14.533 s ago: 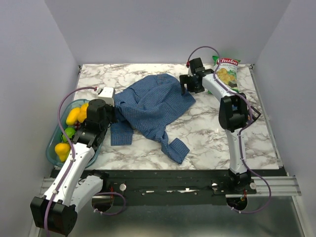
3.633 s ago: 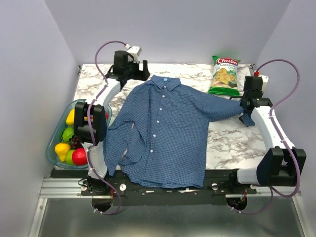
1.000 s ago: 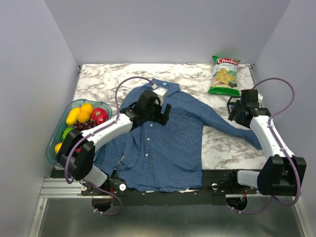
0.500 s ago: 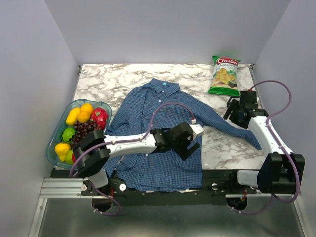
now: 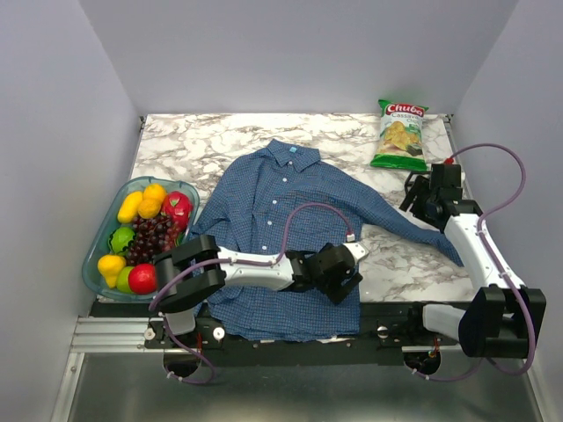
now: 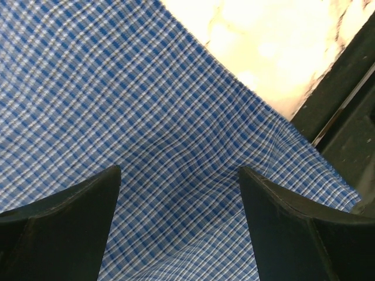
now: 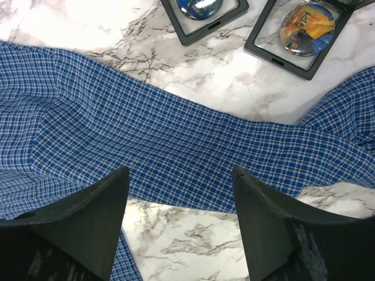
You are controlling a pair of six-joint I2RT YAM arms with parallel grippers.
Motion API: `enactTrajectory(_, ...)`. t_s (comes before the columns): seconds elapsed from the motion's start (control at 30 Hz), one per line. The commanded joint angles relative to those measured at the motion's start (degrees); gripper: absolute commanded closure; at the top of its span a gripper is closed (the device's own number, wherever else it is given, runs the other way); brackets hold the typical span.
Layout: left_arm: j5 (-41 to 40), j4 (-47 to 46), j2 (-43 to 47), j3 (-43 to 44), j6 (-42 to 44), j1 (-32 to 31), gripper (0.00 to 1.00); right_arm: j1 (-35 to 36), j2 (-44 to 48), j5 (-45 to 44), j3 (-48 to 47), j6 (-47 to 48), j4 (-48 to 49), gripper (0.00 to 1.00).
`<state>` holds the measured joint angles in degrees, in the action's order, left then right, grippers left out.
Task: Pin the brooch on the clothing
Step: Flatten out the clothes at the center of the board.
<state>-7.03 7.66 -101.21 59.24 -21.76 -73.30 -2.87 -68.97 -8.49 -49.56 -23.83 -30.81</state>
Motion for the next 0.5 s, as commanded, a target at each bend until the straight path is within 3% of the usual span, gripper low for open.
enactTrajectory(0.0, -1.2, -6.4, -1.2, -3.3, -2.7, -1.8, 0.14, 0.1, 1.6, -2.5, 1.6, 1.6, 1.0, 0.21)
enactTrajectory(0.07, -0.5, -7.3, -2.1, -4.2, -2.8, -2.7, 0.21, 0.1, 2.1, -2.7, 1.7, 1.6, 1.1, 0.21)
enactTrajectory(0.17, -0.6, -7.4, -4.1, -4.3, -3.0, -3.3, 0.40, 0.1, 2.1, -2.2, 1.8, 1.6, 1.2, 0.21)
enactTrajectory(0.27, -0.5, -8.6, -4.0, -6.2, -3.9, -3.3, 0.68, 0.1, 1.8, -2.0, 1.4, 1.9, 1.3, 0.21)
enactTrajectory(0.3, -1.1, -8.7, -3.6, -6.9, -4.2, -3.4, 0.82, 0.1, 1.6, -1.8, 1.3, 2.0, 1.5, 0.21)
enactTrajectory(0.33, -1.4, -8.4, -3.0, -8.1, -4.4, -3.3, 0.88, 0.1, 1.4, -1.7, 1.0, 2.2, 1.5, 0.21)
enactTrajectory(0.4, -2.4, -7.8, -1.1, -9.3, -5.0, -3.3, 0.99, 0.1, 0.3, -1.9, 1.0, 2.4, 2.0, 0.21)
enactTrajectory(0.47, -2.9, -7.7, 1.6, -11.6, -6.0, -3.3, 1.00, 0.1, -0.5, -2.1, 1.2, 2.5, 2.3, 0.21)
